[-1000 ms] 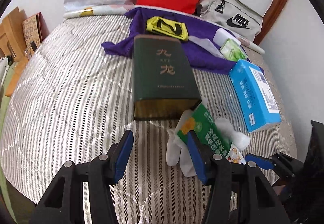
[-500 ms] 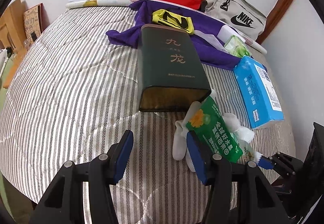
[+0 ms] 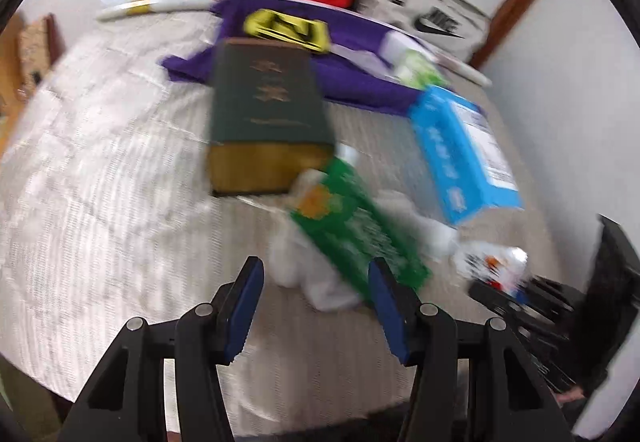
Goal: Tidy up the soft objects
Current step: 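Grasp the green snack packet with the left tool while the right tool grasps the orange-slice snack packet, then lift and carry the green packet with the left tool and orange-slice packet with the right tool toward the towel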
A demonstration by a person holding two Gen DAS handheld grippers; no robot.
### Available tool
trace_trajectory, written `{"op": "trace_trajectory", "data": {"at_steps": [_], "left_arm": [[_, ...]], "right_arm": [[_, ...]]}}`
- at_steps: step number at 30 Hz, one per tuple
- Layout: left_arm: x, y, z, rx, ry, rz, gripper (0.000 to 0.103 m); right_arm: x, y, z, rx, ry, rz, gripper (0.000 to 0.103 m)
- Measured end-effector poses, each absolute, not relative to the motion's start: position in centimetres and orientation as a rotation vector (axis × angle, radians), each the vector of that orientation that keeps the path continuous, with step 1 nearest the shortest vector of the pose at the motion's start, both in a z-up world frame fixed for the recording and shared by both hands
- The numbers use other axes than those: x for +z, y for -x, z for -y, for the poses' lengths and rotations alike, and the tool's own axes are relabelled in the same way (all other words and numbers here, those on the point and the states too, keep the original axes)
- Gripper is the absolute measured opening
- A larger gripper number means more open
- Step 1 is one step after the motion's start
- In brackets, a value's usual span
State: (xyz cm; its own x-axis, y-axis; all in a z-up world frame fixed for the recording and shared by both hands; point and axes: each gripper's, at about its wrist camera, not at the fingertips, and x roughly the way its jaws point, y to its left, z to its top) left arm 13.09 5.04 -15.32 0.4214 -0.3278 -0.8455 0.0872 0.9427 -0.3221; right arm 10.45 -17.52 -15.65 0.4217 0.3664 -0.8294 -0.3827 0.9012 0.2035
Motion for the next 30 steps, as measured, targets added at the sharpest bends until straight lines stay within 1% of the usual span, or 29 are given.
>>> {"op": "trace_trajectory", "data": {"at_steps": [10, 14, 20, 23, 30], "left_arm": [[-16.7, -14.0, -1.1, -0.257, 0.188, -1.158, 0.052], [-17.1, -14.7, -0.7, -0.278, 0.258, -1.17, 0.052], [-17.5, -16.0, 0.2, -0.195, 0.257, -1.207, 0.052], [-17.9, -16.6, 1.1, -0.185, 0.236, -1.229, 0.056], [-18.6, -17.5, 1.8, -0.138, 0.254, -1.263, 0.057]], "right_arm": [[-15.2, -10.3, 20.5, 0.446, -0.044, -1.003, 0.01], [-15.5, -10.3, 21.2, 0.449, -0.07, -1.004, 0.01], [-16.2, -10.5, 21.4, 0.471, -0.098, -1.017, 0.012], [-16.7, -10.7, 21.0, 0.486, -0.109, -1.03, 0.012], [-16.9, -10.6, 20.9, 0.513, -0.123, -1.001, 0.01]]}}
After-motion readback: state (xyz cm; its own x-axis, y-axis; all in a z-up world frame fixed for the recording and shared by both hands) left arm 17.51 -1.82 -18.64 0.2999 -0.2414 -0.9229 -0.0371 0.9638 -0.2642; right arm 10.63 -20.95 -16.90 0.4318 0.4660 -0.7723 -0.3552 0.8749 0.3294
